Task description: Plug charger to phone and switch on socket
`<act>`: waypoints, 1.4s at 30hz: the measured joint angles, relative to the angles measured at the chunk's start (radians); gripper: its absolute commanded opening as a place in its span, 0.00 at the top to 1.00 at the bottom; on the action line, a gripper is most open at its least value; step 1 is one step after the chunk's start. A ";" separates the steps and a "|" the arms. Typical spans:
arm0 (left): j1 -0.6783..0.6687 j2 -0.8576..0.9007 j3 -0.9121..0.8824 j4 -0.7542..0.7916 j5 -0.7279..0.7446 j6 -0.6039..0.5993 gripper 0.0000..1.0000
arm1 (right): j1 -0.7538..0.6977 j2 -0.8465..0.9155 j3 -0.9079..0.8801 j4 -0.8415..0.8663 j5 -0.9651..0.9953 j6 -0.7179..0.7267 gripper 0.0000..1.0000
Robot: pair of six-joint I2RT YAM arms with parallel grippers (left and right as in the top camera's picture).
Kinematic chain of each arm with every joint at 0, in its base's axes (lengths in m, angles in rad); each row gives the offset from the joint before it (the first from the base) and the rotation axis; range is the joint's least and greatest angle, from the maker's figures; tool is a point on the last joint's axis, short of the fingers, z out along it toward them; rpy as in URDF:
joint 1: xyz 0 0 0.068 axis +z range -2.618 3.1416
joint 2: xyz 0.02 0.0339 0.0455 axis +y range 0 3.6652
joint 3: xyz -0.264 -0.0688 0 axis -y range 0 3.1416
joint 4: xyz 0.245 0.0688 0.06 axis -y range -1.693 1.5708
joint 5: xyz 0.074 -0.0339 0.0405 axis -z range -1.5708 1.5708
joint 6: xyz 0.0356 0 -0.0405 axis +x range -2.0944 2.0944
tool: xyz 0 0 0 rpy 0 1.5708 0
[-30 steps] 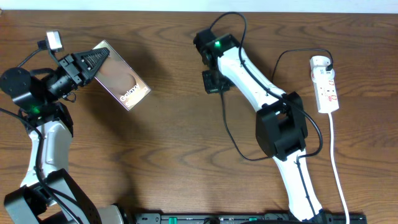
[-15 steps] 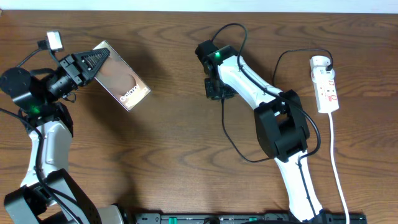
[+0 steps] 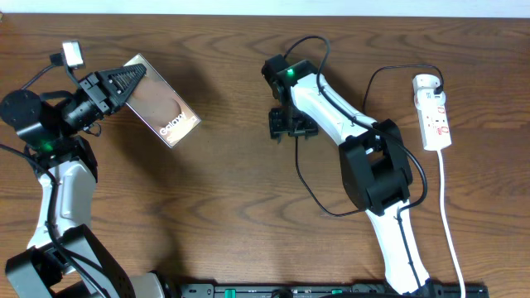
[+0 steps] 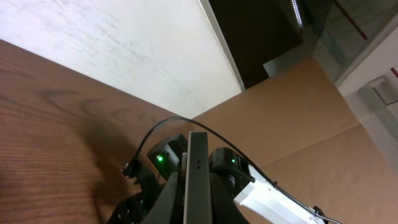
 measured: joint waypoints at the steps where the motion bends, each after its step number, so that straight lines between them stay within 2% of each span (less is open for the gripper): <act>1: 0.000 0.000 0.000 0.000 0.000 0.000 0.93 | 0.000 0.000 -0.001 -0.003 -0.008 0.010 0.29; 4: 0.000 0.000 0.000 0.000 0.000 0.000 0.93 | 0.007 0.000 -0.001 0.005 -0.019 0.039 0.48; 6: 0.000 0.000 0.000 0.000 0.000 0.000 0.93 | 0.013 0.000 -0.001 0.016 -0.017 0.064 0.53; 8: 0.000 0.000 0.000 0.000 0.000 0.000 0.93 | 0.019 0.000 -0.001 0.029 -0.012 0.079 0.53; 9: 0.000 0.000 0.000 0.000 0.000 0.000 0.93 | 0.021 0.000 -0.001 0.035 -0.010 0.084 0.58; 11: 0.000 0.000 0.000 0.000 0.000 0.000 0.93 | 0.023 0.000 -0.001 0.039 -0.007 0.092 0.75; 12: 0.000 0.000 0.000 0.000 0.000 0.000 0.93 | 0.023 0.000 -0.001 0.040 -0.006 0.096 0.87; 14: 0.000 0.000 0.000 0.000 0.000 0.000 0.93 | 0.019 0.000 -0.002 0.040 -0.002 0.105 0.99; 21: 0.000 0.000 0.000 0.000 0.000 0.000 0.93 | 0.015 0.000 -0.002 0.050 -0.053 0.080 0.99; 26: 0.000 0.000 0.000 0.000 0.000 0.000 0.93 | 0.010 0.000 -0.007 0.111 -0.298 -0.078 0.99; 29: 0.000 0.000 0.000 0.000 0.000 0.000 0.93 | 0.001 0.000 -0.008 0.133 -0.605 -0.288 0.99; 31: 0.000 0.000 0.000 0.000 0.000 0.000 0.93 | -0.002 0.000 -0.008 0.090 -0.857 -0.505 0.99; 34: 0.000 0.000 0.000 0.000 0.000 0.000 0.93 | -0.002 0.000 -0.008 0.028 -1.059 -0.725 0.99; 37: 0.000 0.000 0.000 0.000 0.000 0.000 0.93 | 0.005 0.000 -0.008 -0.042 -1.180 -0.927 0.99; 42: 0.000 0.000 0.000 0.000 0.000 0.004 0.93 | 0.024 0.000 -0.008 -0.106 -1.254 -1.128 0.99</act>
